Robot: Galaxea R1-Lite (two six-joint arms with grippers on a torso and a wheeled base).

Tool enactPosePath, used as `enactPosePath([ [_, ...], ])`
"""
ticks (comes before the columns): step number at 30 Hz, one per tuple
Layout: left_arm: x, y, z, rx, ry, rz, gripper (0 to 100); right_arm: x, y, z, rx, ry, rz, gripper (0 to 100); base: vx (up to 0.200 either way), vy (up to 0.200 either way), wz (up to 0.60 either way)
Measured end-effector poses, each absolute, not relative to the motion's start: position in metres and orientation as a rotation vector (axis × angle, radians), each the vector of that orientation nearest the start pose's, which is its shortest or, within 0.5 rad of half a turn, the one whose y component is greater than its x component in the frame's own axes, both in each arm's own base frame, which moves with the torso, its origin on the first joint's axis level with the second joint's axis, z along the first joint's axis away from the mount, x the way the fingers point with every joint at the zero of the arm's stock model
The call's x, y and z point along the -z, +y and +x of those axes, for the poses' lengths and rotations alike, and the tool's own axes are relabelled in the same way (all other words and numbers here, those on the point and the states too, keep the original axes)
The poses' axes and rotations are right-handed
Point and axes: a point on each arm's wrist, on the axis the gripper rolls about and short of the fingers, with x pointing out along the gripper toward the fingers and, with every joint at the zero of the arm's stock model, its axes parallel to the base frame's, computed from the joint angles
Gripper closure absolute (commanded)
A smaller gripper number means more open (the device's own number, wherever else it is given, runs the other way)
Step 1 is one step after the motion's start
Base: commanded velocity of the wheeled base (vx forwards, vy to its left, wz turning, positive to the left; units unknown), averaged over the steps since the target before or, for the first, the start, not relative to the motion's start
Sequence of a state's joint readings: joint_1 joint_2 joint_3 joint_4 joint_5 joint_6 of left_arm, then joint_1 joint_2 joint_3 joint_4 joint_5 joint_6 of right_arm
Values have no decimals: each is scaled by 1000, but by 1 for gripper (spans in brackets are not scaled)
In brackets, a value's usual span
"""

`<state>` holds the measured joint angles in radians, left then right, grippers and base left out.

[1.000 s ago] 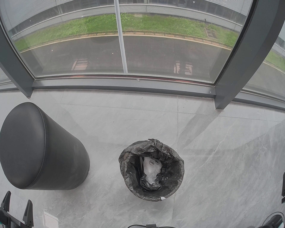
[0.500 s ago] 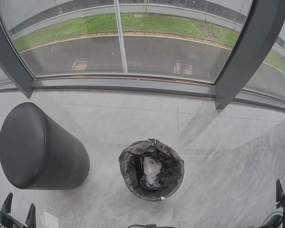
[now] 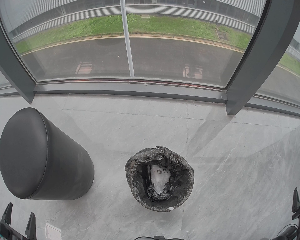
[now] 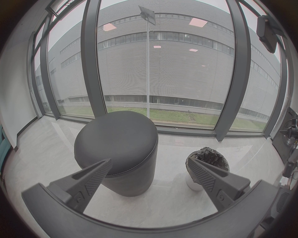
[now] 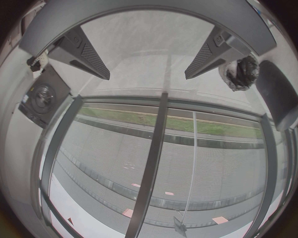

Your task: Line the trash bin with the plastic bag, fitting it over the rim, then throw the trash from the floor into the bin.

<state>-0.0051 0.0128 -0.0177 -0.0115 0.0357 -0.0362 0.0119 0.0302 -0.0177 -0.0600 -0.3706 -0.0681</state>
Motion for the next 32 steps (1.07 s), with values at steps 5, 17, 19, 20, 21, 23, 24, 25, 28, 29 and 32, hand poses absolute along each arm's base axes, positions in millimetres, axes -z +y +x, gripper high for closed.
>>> enactPosePath([
  [5,-82,1,-23,-28,-16,-21,0,-87,-5,-23,214,-48,-58,0,0,0,0],
  [17,-82,1,-23,-22,-17,-10,0,-85,-2,-23,76,-50,-5,0,0,0,0],
  [19,-82,1,-23,-22,-18,-11,0,-85,-3,-23,109,-50,-15,0,0,0,0],
  [20,-82,1,-23,-22,-18,-10,0,-85,-3,-23,113,-49,-20,0,0,0,0],
  [21,-82,1,-23,-22,-18,-10,0,-85,-3,-23,111,-49,-21,0,0,0,0],
  [23,-82,1,-23,-22,-18,-8,0,-85,-2,-23,74,-47,-16,0,0,0,0],
  [24,-82,1,-23,-22,-18,-6,0,-85,-1,-23,49,-41,-10,0,0,0,0],
  [25,-82,1,-23,-21,-18,-5,0,-83,-1,-23,28,-30,-5,0,0,0,0],
  [28,-82,1,-23,-21,-17,-5,0,-79,0,-23,-24,17,-5,0,0,0,0],
  [29,-82,1,-23,-21,-17,-5,0,-78,0,-23,-27,19,-5,0,0,0,0],
  [32,-82,1,-23,-22,-18,-7,0,-80,0,-23,-27,-1,-1,0,0,0,0],
])
